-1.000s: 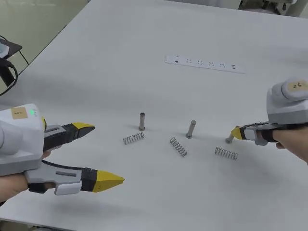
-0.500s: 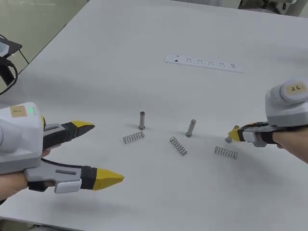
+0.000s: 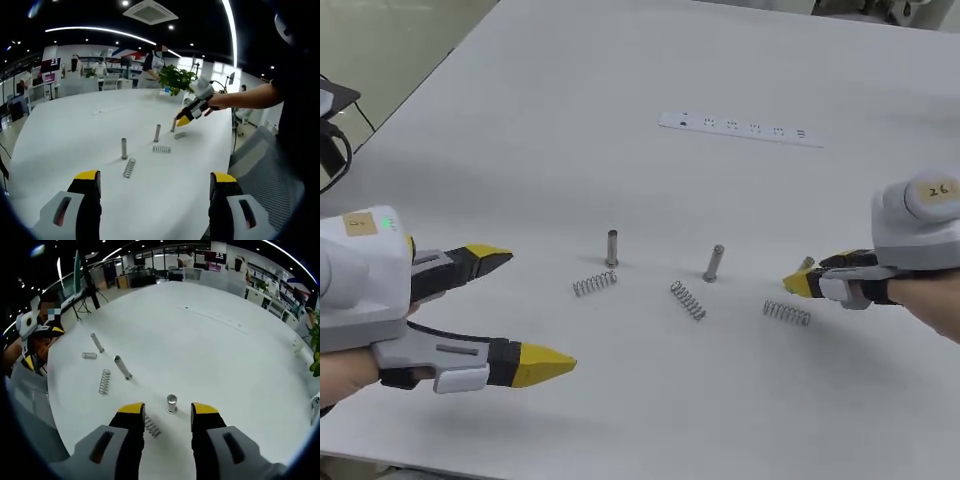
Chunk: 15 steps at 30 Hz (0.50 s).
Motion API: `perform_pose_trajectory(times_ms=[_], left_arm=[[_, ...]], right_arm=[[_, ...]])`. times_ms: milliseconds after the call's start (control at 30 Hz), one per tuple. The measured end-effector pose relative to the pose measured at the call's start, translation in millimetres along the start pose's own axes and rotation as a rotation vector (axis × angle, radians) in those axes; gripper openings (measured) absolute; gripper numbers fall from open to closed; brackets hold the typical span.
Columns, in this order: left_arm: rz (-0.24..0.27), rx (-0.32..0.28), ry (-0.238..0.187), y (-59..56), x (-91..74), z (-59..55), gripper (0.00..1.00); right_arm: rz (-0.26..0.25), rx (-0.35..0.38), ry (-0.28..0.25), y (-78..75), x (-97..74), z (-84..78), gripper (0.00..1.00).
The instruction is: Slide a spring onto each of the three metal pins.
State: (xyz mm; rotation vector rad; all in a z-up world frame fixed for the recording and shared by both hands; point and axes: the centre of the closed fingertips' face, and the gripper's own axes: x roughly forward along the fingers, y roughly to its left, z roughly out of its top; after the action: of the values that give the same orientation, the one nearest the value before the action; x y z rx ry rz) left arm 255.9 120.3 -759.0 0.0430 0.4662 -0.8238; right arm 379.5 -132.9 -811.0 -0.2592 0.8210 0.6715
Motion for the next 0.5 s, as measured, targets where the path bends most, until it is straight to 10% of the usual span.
perform_pose_trajectory(times_ms=[500], left_arm=[[-0.008, 0.018, -0.005, 6.4, 2.8, 4.6, 0.92]], right_arm=[[0.034, -0.108, 0.001, 13.3, -13.3, -3.9, 0.43]])
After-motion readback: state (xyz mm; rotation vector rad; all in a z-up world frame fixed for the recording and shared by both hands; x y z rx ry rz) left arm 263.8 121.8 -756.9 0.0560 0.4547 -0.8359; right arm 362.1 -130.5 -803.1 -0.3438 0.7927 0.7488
